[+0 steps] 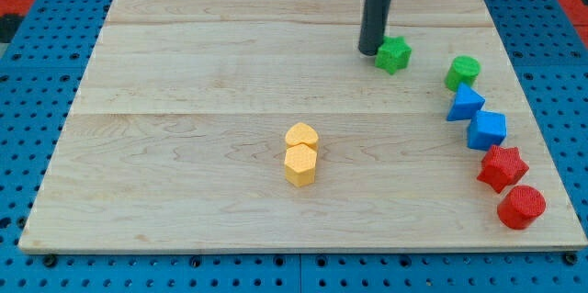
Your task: Push the green star slightly to the right
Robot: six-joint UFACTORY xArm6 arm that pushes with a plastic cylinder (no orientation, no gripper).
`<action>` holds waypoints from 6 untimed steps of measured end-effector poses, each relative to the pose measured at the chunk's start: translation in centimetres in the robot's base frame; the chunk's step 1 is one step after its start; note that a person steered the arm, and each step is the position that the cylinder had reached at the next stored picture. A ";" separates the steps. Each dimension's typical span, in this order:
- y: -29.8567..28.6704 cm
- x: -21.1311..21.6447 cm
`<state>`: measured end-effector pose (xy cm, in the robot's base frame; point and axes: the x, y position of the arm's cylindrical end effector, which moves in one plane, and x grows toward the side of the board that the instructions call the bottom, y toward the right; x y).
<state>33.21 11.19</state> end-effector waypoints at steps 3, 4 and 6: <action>-1.1 5.5; 3.5 2.8; 5.4 1.4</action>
<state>34.58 16.60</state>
